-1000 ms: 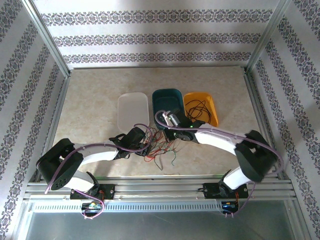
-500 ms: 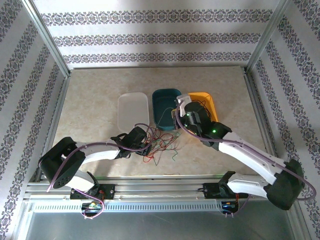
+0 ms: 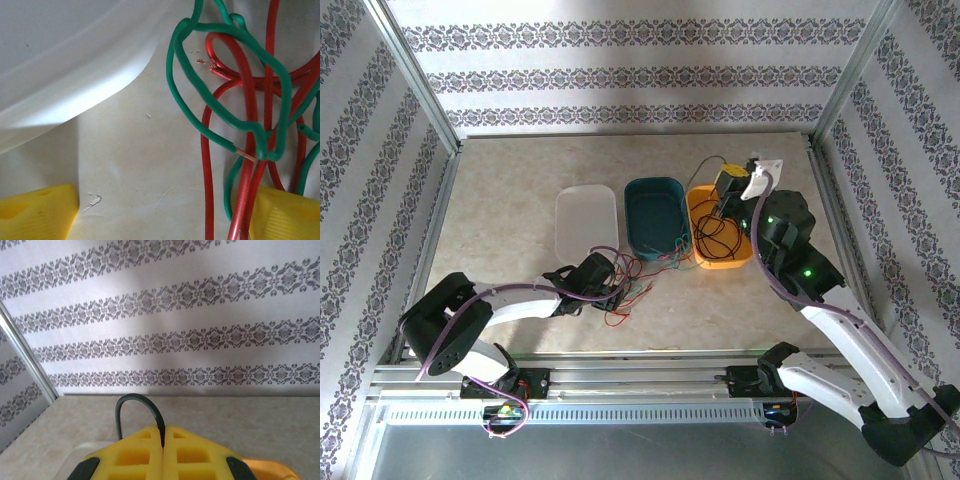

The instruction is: Untangle the cables

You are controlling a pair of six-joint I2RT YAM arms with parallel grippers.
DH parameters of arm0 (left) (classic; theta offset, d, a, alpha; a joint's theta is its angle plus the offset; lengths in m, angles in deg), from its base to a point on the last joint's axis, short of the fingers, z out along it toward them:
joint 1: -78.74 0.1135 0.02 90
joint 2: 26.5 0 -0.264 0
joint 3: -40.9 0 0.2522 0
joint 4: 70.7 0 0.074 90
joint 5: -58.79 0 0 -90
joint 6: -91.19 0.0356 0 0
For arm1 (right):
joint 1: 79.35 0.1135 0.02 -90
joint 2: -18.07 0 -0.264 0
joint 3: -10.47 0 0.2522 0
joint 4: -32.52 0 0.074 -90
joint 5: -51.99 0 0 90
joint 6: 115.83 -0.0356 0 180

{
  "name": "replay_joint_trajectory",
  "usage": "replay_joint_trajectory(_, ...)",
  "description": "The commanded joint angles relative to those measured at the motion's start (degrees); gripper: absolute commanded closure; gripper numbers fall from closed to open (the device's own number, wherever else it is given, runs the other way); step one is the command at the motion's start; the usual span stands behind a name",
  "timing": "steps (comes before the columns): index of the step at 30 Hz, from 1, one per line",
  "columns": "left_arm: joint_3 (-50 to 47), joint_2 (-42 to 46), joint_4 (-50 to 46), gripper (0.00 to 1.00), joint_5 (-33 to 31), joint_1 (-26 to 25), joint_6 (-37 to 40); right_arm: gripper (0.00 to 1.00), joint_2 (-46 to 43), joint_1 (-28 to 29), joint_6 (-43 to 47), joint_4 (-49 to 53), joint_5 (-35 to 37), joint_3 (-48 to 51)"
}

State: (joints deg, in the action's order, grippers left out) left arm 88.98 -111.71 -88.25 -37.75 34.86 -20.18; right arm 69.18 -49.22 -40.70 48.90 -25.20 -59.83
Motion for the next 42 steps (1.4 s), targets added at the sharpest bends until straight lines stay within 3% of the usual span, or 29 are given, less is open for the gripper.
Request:
replay_joint_trajectory(1, 0.4, -3.0, 0.4, 0.14, 2.7, -0.6, 0.7, 1.0, -0.6, -1.1, -1.7, -2.4, -3.1, -2.2)
replay_joint_trajectory(5, 0.2, -2.7, 1.1, 0.14, 3.2, -0.6, 1.1, 1.0, -0.8, -1.0, -1.7, -1.9, -6.9, -2.3)
replay_joint_trajectory(11, -0.3, -1.8, 2.4, 0.14, 3.9, -0.6, 1.6, 1.0, -1.7, 2.5, 2.1, 0.3, -23.4, -3.9)
replay_joint_trajectory(17, 0.1, -2.2, 3.1, 0.13, 4.7, -0.7, 2.0, 1.0, -2.2, 10.2, 6.7, 2.8, -26.9, -7.6)
replay_joint_trajectory(21, 0.1, -1.7, 3.9, 0.1, 5.1, -0.7, 1.8, 1.0, -1.3, 12.0, 10.4, 1.9, -15.8, -7.0)
replay_joint_trajectory(27, -1.1, 2.2, 3.8, 0.08, 4.7, -0.7, 2.1, 1.0, 1.4, 11.8, 14.2, -3.8, 10.3, -3.8)
replay_joint_trajectory(29, -1.5, 3.2, 3.7, 0.08, 4.7, -0.7, 1.9, 1.0, 1.3, 10.1, 14.1, -5.6, 12.0, -3.2)
replay_joint_trajectory(35, -2.0, 3.9, 4.1, 0.08, 4.4, -0.7, 1.5, 1.0, 1.2, -2.9, 3.5, -3.3, 5.8, -2.9)
replay_joint_trajectory(42, -0.9, 2.0, 4.6, 0.08, 5.1, -0.7, 2.0, 1.0, 5.3, -15.0, -1.7, 0.0, 3.7, 0.4)
